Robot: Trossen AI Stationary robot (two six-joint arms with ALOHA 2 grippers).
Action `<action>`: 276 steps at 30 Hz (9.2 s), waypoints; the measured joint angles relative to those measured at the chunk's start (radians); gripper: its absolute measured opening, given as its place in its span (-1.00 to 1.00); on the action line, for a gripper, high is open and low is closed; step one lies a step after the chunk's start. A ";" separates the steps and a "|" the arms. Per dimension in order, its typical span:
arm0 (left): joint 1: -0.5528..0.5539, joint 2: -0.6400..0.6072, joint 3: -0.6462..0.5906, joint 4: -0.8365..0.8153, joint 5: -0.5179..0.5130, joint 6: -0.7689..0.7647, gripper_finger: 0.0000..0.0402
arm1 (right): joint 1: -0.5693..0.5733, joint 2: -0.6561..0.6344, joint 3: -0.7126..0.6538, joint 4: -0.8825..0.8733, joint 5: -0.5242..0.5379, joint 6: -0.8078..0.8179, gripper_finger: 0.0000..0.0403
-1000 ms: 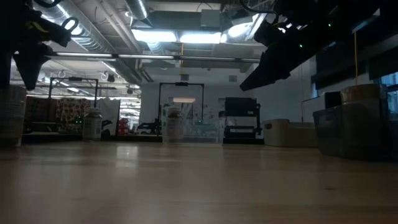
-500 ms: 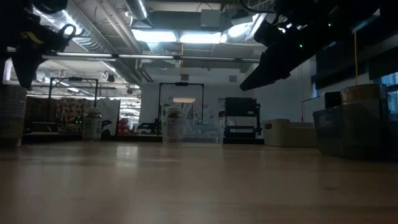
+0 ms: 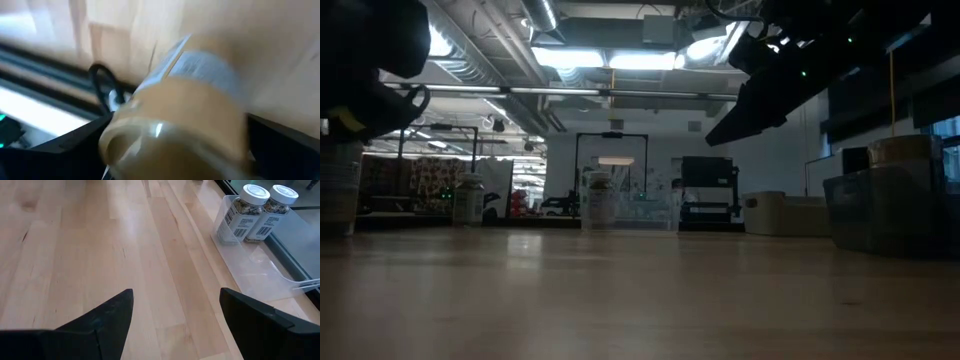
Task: Sort spices by type
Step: Put the top brown seasoning bottle into the black bin
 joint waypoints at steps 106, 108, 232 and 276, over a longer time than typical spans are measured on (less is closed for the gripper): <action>0.328 0.851 0.937 0.988 0.052 0.558 0.34 | 0.131 -0.526 0.032 -0.312 0.120 -0.042 0.47; 0.324 0.851 0.937 0.935 0.052 0.546 0.34 | 0.131 -0.495 0.032 -0.318 0.096 -0.041 0.47; 0.195 0.497 0.320 1.293 -0.170 0.409 0.73 | 0.131 -0.536 0.030 -0.494 0.064 0.158 0.40; 0.196 0.497 0.320 1.299 -0.171 0.412 0.73 | 0.131 -0.616 -0.077 -0.834 0.114 0.473 0.40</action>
